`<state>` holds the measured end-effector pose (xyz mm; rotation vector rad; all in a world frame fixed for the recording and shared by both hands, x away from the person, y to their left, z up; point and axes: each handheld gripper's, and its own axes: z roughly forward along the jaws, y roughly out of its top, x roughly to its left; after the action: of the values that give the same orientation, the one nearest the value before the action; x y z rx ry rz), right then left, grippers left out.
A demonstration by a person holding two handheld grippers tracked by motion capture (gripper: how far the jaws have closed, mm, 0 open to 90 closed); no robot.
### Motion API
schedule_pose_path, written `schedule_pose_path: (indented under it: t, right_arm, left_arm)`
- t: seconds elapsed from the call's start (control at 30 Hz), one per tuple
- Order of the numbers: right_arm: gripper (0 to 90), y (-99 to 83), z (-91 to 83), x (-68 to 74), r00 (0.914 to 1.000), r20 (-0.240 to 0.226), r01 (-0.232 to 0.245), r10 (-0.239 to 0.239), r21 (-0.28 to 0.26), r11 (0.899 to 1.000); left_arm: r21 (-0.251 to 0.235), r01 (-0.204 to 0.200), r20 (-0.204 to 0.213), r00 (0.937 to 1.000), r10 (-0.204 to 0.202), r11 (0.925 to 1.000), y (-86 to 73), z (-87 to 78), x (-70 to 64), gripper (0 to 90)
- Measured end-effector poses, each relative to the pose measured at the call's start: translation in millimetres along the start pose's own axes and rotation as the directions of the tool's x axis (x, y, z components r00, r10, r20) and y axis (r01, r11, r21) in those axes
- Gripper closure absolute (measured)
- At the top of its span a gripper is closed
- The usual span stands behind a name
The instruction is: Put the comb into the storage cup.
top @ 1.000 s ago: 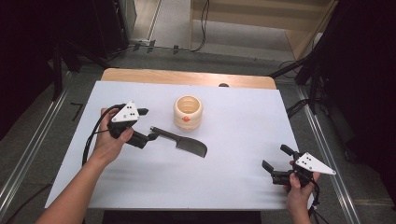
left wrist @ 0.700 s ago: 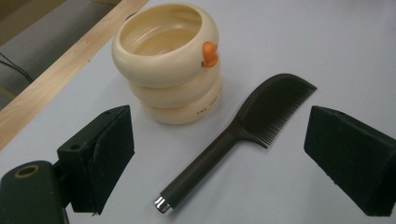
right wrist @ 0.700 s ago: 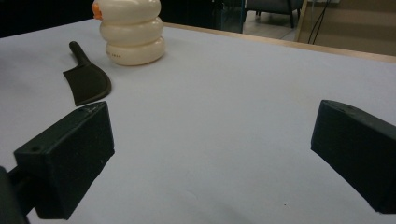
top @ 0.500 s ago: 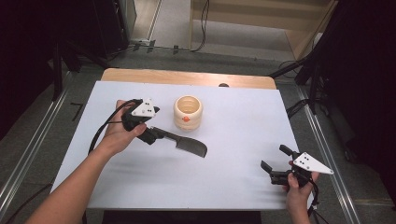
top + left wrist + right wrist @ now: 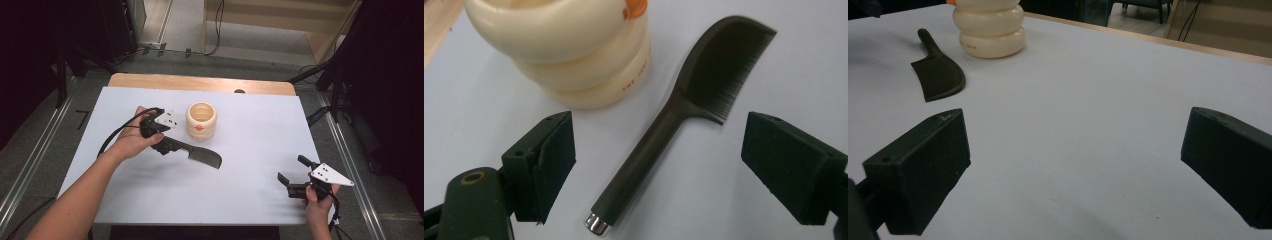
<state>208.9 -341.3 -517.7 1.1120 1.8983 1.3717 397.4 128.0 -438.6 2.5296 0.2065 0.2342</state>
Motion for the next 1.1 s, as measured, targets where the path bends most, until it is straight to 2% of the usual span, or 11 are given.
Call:
schedule_pose_path:
  t: [0.23, 0.33, 0.4, 0.47, 0.63, 0.67, 0.73, 0.9, 0.97, 1.1]
  right_arm:
    - [0.0, 0.6, 1.9, 2.6, 0.9998, 0.009, 0.019, -0.019, 0.020, 1.000]
    - [0.0, 0.9, 2.9, 4.1, 0.9994, 0.010, 0.033, -0.034, 0.030, 0.999]
    - [0.0, 1.0, 3.0, 4.0, 0.9993, 0.010, 0.035, -0.035, 0.032, 0.999]
    - [0.0, 0.9, 3.0, 3.9, 0.9995, 0.009, 0.031, -0.031, 0.029, 0.999]
    - [0.0, 1.0, 3.4, 4.8, 0.9994, 0.014, 0.032, -0.032, 0.034, 0.999]
    - [0.0, 1.1, 3.8, 5.3, 0.9993, 0.011, 0.037, -0.037, 0.036, 0.999]
    - [0.0, 1.1, 3.8, 5.6, 0.9992, 0.014, 0.036, -0.037, 0.038, 0.999]
    - [0.0, 1.1, 4.0, 5.5, 0.9990, 0.013, 0.043, -0.044, 0.038, 0.998]
    - [0.0, 1.1, 4.2, 5.5, 0.9989, 0.013, 0.045, -0.046, 0.039, 0.998]
    - [0.0, 1.2, 4.4, 5.9, 0.9987, 0.012, 0.048, -0.049, 0.040, 0.998]
  left_arm:
    - [0.052, 0.059, 0.053, 0.9967, -0.062, 0.9969, -2.1, 15.9, 4.3, 16.2]
    - [0.066, 0.070, 0.036, 0.9967, -0.072, 0.9954, -1.8, 21.7, 2.6, 17.0]
    - [0.073, 0.076, 0.026, 0.9966, -0.078, 0.9944, -1.3, 24.6, 1.8, 20.4]
    - [0.077, 0.082, 0.034, 0.9958, -0.085, 0.9936, -1.0, 26.5, 1.9, 25.9]
    - [0.098, 0.072, 0.058, 0.9953, -0.078, 0.9926, -0.5, 30.2, 3.4, 33.1]
    - [0.100, 0.073, 0.066, 0.9946, -0.080, 0.9923, -0.8, 31.5, 3.2, 37.9]
    - [0.112, 0.069, 0.075, 0.9942, -0.077, 0.9913, -1.3, 33.6, 3.8, 38.2]
    - [0.140, 0.041, 0.064, 0.9967, -0.050, 0.9893, -3.7, 40.4, 4.1, 45.7]
    - [0.142, 0.045, 0.081, 0.9951, -0.057, 0.9889, -5.0, 42.9, 5.2, 46.8]
    - [0.149, 0.037, 0.089, 0.9948, -0.050, 0.9882, -6.5, 45.3, 6.3, 49.4]
